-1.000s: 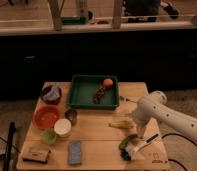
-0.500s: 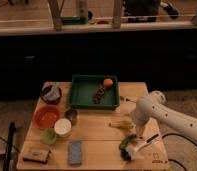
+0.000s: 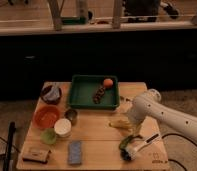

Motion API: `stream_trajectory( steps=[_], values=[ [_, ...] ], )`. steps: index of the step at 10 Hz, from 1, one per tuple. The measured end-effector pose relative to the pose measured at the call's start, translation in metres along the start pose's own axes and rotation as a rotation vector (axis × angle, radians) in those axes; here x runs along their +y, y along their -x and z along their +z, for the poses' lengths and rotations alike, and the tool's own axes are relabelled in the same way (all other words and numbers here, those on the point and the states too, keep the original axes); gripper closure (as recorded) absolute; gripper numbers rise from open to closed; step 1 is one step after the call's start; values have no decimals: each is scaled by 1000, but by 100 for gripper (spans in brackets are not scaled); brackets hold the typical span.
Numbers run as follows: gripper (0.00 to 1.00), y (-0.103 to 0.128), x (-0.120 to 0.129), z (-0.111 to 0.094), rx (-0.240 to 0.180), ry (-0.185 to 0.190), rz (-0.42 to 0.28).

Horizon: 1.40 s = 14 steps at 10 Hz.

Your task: Place banana in red bowl

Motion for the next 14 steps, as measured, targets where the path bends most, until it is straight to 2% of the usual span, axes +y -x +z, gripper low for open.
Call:
stream_trajectory(
  steps=[9, 12, 13, 14],
  values=[
    [21, 6, -17, 16, -34, 32, 12],
    [42, 7, -18, 19, -32, 37, 15],
    [57, 6, -19, 19, -30, 39, 21],
    [64, 6, -19, 19, -30, 38, 23]
  ],
)
